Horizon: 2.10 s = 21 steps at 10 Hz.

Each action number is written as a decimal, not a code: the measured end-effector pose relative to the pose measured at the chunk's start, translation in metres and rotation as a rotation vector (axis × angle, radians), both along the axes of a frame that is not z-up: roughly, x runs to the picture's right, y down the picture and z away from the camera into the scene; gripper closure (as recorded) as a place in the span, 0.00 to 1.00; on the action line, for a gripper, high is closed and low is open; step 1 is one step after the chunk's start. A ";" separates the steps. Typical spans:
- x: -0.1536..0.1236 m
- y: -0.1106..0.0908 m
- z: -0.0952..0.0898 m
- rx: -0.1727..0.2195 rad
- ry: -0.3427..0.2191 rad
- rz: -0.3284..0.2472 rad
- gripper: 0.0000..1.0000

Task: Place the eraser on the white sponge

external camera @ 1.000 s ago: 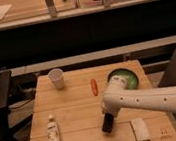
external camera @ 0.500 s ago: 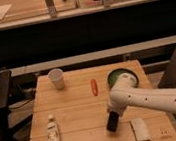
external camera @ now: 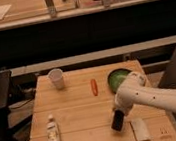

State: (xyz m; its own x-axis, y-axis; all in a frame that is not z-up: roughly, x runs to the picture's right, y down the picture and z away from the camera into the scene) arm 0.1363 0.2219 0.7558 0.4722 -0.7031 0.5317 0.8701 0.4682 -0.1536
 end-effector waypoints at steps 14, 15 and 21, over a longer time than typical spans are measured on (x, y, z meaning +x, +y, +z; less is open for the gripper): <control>0.048 0.012 0.002 -0.050 -0.009 0.041 1.00; 0.051 0.012 0.002 -0.055 -0.012 0.041 1.00; 0.058 0.016 0.003 -0.076 -0.022 0.040 0.96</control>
